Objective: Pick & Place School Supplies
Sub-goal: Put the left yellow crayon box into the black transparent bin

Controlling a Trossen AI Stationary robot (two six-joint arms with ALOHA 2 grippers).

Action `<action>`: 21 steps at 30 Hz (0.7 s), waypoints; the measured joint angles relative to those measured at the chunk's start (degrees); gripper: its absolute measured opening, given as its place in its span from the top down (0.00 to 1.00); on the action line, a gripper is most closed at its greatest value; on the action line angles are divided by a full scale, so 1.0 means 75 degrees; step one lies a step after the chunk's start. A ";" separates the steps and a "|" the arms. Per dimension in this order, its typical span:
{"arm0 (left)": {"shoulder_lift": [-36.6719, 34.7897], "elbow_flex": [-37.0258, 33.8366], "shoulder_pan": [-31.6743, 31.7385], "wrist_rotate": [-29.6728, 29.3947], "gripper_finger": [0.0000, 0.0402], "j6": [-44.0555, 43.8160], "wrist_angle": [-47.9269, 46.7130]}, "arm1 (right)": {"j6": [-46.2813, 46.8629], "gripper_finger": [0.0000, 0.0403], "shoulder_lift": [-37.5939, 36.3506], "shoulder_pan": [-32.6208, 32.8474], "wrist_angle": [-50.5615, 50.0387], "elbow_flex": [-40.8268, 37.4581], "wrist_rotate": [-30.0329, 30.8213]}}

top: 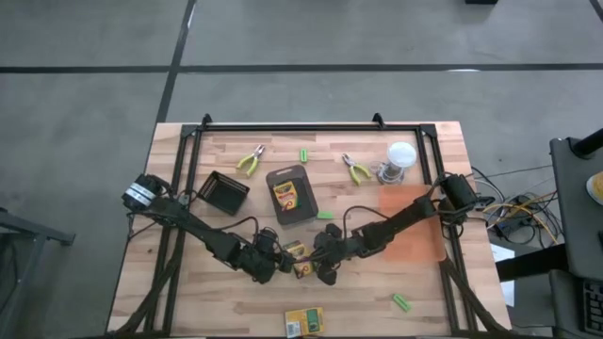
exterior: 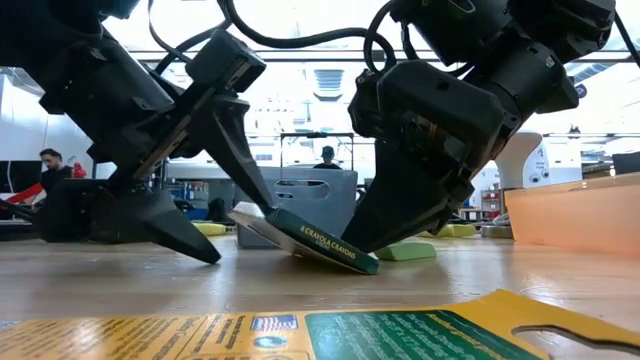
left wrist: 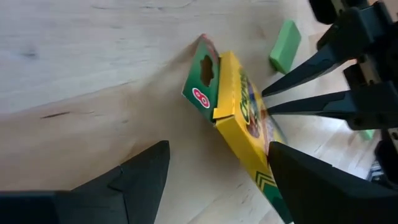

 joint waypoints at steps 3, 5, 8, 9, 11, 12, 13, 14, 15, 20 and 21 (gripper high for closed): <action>0.0051 -0.0002 0.0051 0.0009 0.30 0.0135 0.0312 | 0.0003 0.86 0.0000 0.0000 -0.0003 -0.0003 -0.0003; 0.0057 -0.0011 0.0082 0.0019 0.30 0.0387 0.0511 | 0.0003 0.86 0.0000 0.0000 -0.0009 -0.0003 0.0000; 0.0048 -0.0011 0.0104 0.0018 0.30 0.0525 0.0682 | 0.0001 0.86 0.0000 -0.0001 -0.0017 -0.0003 -0.0001; 0.0048 -0.0011 0.0104 0.0021 0.30 0.0524 0.0674 | 0.0000 0.86 0.0000 -0.0003 -0.0018 -0.0003 -0.0003; 0.0063 -0.0011 0.0119 0.0021 0.30 0.0524 0.0680 | 0.0000 0.86 0.0000 -0.0003 -0.0023 -0.0003 -0.0003; 0.0077 -0.0011 0.0124 0.0016 0.30 0.0524 0.0689 | 0.0000 0.86 0.0000 -0.0003 -0.0023 -0.0003 -0.0003; 0.0100 -0.0008 0.0133 -0.0013 0.30 0.0524 0.0700 | 0.0000 0.86 0.0000 -0.0003 -0.0021 -0.0003 -0.0003; 0.0117 -0.0010 0.0133 -0.0061 0.30 0.0524 0.0692 | 0.0000 0.86 0.0000 -0.0003 -0.0023 -0.0003 -0.0003; 0.0134 -0.0011 0.0133 -0.0105 0.30 0.0524 0.0683 | 0.0000 0.86 0.0000 -0.0003 -0.0018 -0.0003 -0.0003; 0.0147 -0.0008 0.0133 -0.0220 0.30 0.0525 0.0681 | -0.0006 0.86 0.0003 -0.0003 0.0133 -0.0006 -0.0006; 0.0147 -0.0008 0.0133 -0.0271 0.30 0.0527 0.0679 | -0.0015 0.86 0.0006 -0.0003 0.0167 -0.0006 -0.0006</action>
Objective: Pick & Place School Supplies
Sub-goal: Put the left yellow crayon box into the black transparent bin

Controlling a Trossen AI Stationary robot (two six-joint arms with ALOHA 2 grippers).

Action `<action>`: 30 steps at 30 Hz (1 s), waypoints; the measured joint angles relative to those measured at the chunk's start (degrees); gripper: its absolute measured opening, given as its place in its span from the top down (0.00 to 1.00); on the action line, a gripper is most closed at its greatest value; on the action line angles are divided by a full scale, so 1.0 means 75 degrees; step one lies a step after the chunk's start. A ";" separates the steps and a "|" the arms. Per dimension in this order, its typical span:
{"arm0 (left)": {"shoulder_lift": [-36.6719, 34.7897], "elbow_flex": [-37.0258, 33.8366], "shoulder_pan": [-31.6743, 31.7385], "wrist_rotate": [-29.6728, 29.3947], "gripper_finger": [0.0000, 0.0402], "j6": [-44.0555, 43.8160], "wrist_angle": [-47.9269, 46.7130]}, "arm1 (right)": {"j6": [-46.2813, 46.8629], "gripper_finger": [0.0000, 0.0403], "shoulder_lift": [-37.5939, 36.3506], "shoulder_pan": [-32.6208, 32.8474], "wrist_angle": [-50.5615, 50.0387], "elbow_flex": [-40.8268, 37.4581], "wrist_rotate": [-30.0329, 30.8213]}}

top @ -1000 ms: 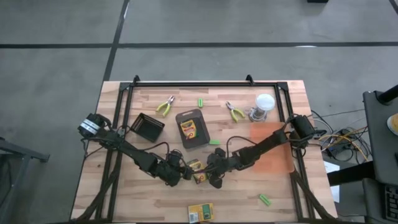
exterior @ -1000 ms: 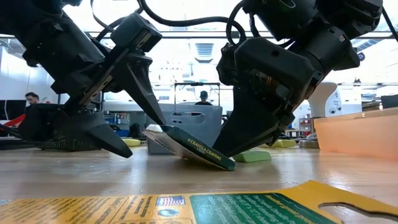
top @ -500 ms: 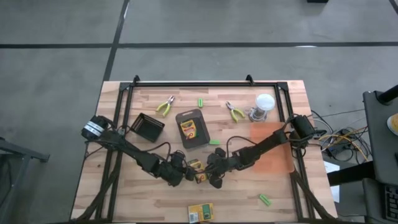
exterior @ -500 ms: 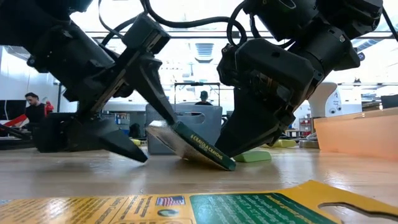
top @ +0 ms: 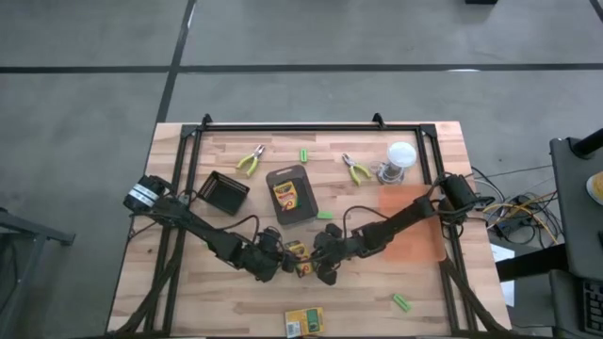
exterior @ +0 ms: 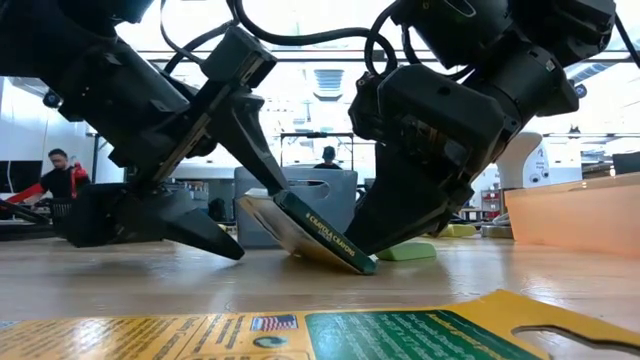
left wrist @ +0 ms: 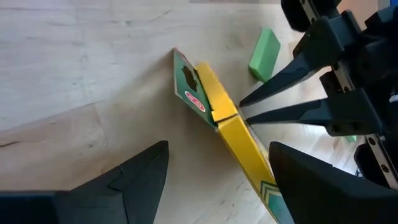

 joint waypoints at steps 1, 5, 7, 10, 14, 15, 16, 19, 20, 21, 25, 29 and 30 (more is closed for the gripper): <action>0.0000 0.0000 0.0000 -0.0068 0.30 0.0000 0.0001 | -0.0022 0.86 0.0000 0.0000 0.0025 0.0000 0.0000; 0.0000 0.0000 0.0019 -0.0242 0.30 -0.0037 -0.0007 | -0.0049 0.86 0.0000 0.0003 0.0043 0.0000 -0.0001; 0.0000 -0.0001 0.0052 -0.0228 0.30 -0.0086 -0.0007 | -0.0049 0.86 0.0000 0.0003 0.0048 0.0000 0.0000; 0.0000 -0.0002 0.0073 -0.0171 0.30 -0.0093 0.0004 | -0.0049 0.86 0.0000 0.0003 0.0064 0.0000 0.0000; 0.0010 -0.0003 0.0100 -0.0009 0.30 0.0098 0.0302 | -0.0068 0.86 0.0003 0.0001 0.0069 0.0003 0.0000; 0.0012 0.0000 0.0099 0.0001 0.30 0.0227 0.0424 | -0.0071 0.86 0.0003 0.0003 0.0070 0.0005 0.0000; 0.0012 0.0009 0.0099 0.0014 0.30 0.0369 0.0544 | -0.0071 0.86 0.0003 0.0001 0.0072 0.0006 0.0000; 0.0012 0.0048 0.0102 0.0029 0.30 0.0807 0.0845 | -0.0072 0.86 0.0003 0.0000 0.0070 0.0009 -0.0001; 0.0012 0.0056 0.0102 0.0031 0.30 0.0923 0.0860 | -0.0070 0.86 0.0003 0.0000 0.0072 0.0009 -0.0006; 0.0012 0.0058 0.0103 0.0029 0.30 0.1030 0.0853 | -0.0072 0.86 0.0003 0.0000 0.0072 0.0009 -0.0003; 0.0012 0.0055 0.0102 0.0026 0.30 0.1093 0.0835 | -0.0069 0.86 0.0003 0.0003 0.0075 0.0012 -0.0006; 0.0012 0.0055 0.0102 0.0026 0.30 0.1102 0.0836 | -0.0066 0.86 0.0003 0.0003 0.0078 0.0012 -0.0009; 0.0012 0.0055 0.0102 0.0023 0.30 0.1102 0.0835 | -0.0066 0.86 0.0003 0.0003 0.0078 0.0012 -0.0011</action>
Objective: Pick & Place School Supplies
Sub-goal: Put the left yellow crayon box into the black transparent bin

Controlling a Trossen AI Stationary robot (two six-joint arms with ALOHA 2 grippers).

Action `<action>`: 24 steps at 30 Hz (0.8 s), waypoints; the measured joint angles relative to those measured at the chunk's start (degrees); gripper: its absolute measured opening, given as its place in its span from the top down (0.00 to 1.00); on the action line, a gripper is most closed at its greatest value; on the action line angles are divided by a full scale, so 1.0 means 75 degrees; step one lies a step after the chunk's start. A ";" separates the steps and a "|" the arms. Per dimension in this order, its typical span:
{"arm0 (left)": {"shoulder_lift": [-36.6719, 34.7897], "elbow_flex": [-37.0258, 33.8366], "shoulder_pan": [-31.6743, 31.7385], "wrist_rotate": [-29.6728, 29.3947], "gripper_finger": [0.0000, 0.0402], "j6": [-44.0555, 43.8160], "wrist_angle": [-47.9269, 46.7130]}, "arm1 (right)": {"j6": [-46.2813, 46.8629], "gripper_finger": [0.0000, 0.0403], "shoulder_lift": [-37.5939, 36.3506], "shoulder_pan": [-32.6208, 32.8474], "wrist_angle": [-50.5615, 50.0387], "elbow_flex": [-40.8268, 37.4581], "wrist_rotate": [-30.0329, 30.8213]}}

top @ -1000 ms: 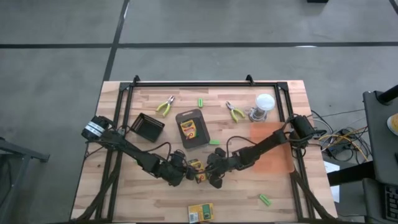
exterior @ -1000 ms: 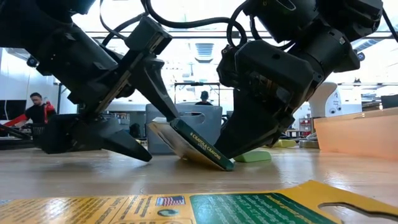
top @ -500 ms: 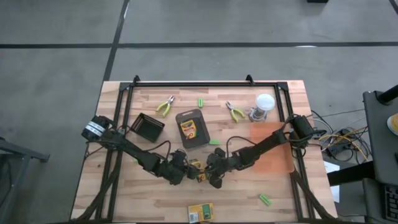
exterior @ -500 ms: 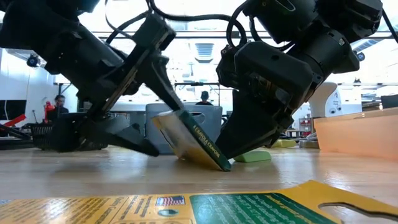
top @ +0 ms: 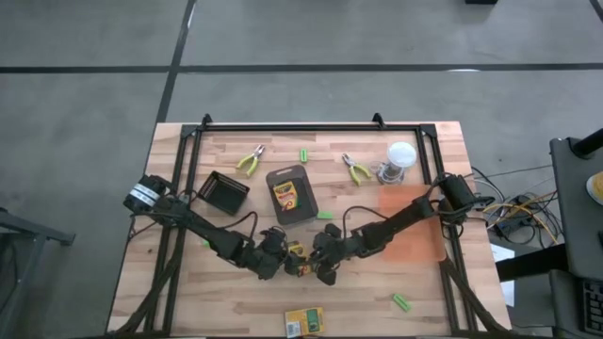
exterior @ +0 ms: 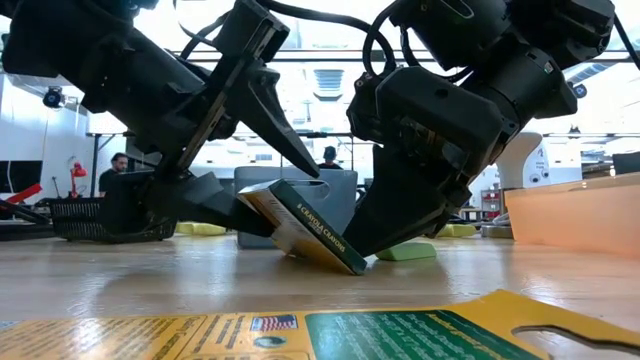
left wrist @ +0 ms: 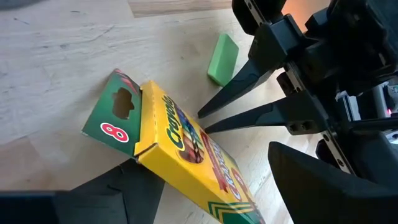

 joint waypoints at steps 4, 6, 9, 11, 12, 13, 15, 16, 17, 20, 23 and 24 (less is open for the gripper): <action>0.0000 -0.0004 0.0000 0.0000 0.30 0.0003 -0.0088 | 0.0001 0.86 0.0000 0.0000 0.0003 0.0000 -0.0001; 0.0000 -0.0014 0.0000 0.0000 0.30 0.0001 -0.0193 | 0.0006 0.86 0.0000 0.0000 0.0003 0.0000 -0.0004; 0.0000 -0.0017 0.0000 -0.0003 0.30 0.0000 -0.0219 | 0.0016 0.86 0.0000 0.0000 0.0004 0.0000 -0.0004; 0.0000 -0.0017 0.0000 -0.0006 0.30 0.0000 -0.0219 | 0.0015 0.86 0.0000 0.0000 0.0005 0.0000 -0.0004; 0.0000 -0.0017 0.0000 -0.0006 0.30 0.0000 -0.0221 | 0.0009 0.86 0.0000 0.0000 0.0006 0.0000 -0.0004; 0.0000 -0.0017 0.0000 -0.0006 0.30 0.0000 -0.0219 | -0.0001 0.86 0.0000 0.0000 0.0006 0.0000 -0.0004; 0.0000 -0.0020 0.0000 -0.0006 0.30 0.0000 -0.0216 | -0.0006 0.86 0.0000 0.0000 0.0006 0.0000 -0.0004; 0.0000 -0.0023 0.0000 -0.0006 0.30 -0.0002 -0.0217 | -0.0006 0.86 0.0000 0.0000 0.0008 0.0000 -0.0004; 0.0000 -0.0025 0.0000 -0.0006 0.30 -0.0003 -0.0219 | -0.0009 0.86 0.0000 0.0000 0.0009 0.0000 -0.0004; 0.0000 -0.0026 0.0000 -0.0006 0.30 -0.0003 -0.0219 | -0.0032 0.86 0.0000 0.0000 0.0012 0.0000 -0.0004; -0.0002 -0.0026 0.0000 -0.0006 0.30 -0.0006 -0.0216 | -0.0035 0.86 0.0000 0.0000 0.0019 0.0000 -0.0004; -0.0001 -0.0026 0.0000 -0.0009 0.30 -0.0006 -0.0216 | -0.0035 0.86 0.0000 0.0000 0.0020 0.0000 -0.0004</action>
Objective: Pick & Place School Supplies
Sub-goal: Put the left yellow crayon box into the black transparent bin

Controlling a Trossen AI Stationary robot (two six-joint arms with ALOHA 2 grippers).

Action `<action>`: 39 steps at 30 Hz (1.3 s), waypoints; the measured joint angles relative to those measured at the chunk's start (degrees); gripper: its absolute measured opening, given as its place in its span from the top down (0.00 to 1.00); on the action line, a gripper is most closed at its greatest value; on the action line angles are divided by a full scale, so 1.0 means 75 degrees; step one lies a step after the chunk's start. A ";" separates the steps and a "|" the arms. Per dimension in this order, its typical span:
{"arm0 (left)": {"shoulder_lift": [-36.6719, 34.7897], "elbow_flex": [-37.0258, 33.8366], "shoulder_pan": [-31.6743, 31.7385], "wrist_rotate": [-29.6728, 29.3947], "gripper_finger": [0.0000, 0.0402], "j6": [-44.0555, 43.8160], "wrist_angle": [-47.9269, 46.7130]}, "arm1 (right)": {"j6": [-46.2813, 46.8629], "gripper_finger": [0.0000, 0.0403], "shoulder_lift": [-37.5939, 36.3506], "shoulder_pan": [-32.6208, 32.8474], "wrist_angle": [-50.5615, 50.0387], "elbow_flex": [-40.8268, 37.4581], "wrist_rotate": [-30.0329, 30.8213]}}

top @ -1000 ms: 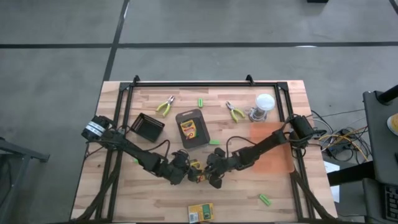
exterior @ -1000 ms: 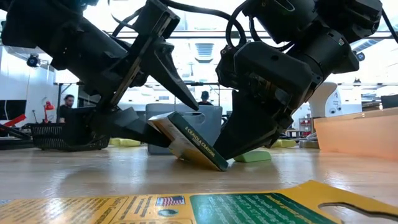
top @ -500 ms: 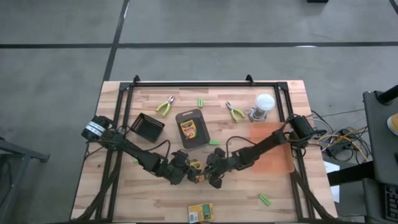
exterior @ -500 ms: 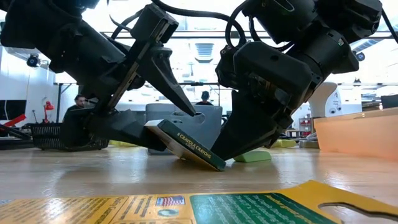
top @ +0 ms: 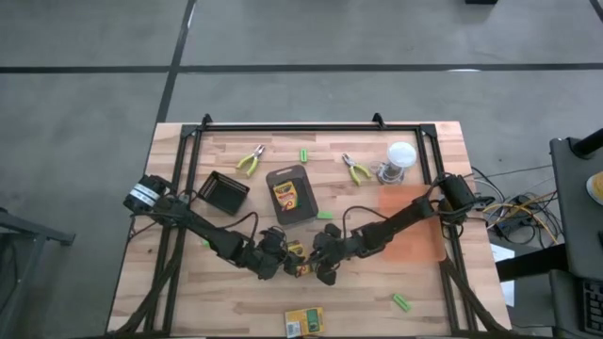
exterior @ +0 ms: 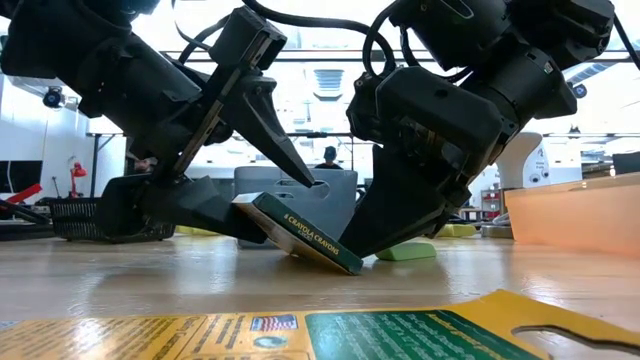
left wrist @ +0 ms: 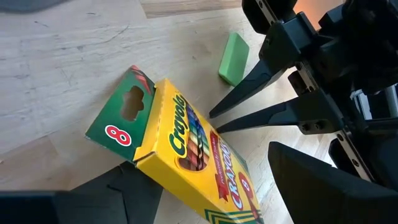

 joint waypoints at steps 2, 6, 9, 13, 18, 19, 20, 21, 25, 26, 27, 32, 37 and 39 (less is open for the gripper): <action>-0.0001 0.0000 0.0000 0.0000 0.30 -0.0001 0.0000 | 0.0000 0.86 0.0000 0.0000 0.0003 0.0000 0.0000; -0.0001 0.0000 0.0000 0.0000 0.30 -0.0003 0.0000 | 0.0000 0.86 0.0000 0.0000 0.0009 0.0000 0.0000; -0.0003 0.0000 0.0003 -0.0038 0.30 -0.0003 0.0002 | -0.0003 0.86 0.0000 0.0000 0.0015 -0.0003 0.0000; -0.0005 0.0000 0.0003 -0.0044 0.30 -0.0020 0.0003 | -0.0003 0.86 0.0000 0.0000 0.0017 -0.0003 0.0000; -0.0007 0.0000 0.0009 -0.0044 0.30 -0.0016 0.0004 | -0.0006 0.86 0.0000 0.0000 0.0023 -0.0003 0.0003; -0.0010 -0.0002 0.0009 -0.0045 0.30 0.0017 0.0005 | -0.0006 0.86 0.0000 0.0000 0.0023 -0.0003 0.0003; -0.0010 -0.0002 0.0009 -0.0046 0.30 0.0096 0.0005 | -0.0008 0.86 0.0000 0.0000 0.0026 -0.0003 0.0003; -0.0010 -0.0001 0.0009 -0.0045 0.30 0.0183 0.0006 | -0.0009 0.86 0.0000 0.0002 0.0026 -0.0003 0.0003; -0.0010 -0.0001 0.0009 -0.0047 0.30 0.0225 0.0003 | -0.0009 0.86 0.0000 0.0003 0.0029 -0.0003 0.0003; -0.0010 -0.0002 0.0009 -0.0047 0.30 0.0228 0.0003 | -0.0009 0.86 0.0000 0.0000 0.0029 -0.0003 0.0003; -0.0010 0.0000 0.0009 -0.0047 0.30 0.0229 0.0003 | -0.0009 0.86 0.0000 0.0003 0.0032 -0.0003 0.0003; -0.0010 -0.0003 0.0009 -0.0041 0.35 0.0213 -0.0087 | -0.0010 0.86 0.0000 0.0001 0.0034 -0.0003 0.0004; -0.0010 -0.0003 0.0009 -0.0038 0.46 0.0181 -0.0104 | -0.0009 0.86 0.0000 0.0003 0.0038 -0.0003 0.0003; -0.0010 -0.0003 0.0009 -0.0038 0.51 0.0176 -0.0105 | -0.0009 0.86 0.0000 0.0002 0.0040 -0.0003 0.0003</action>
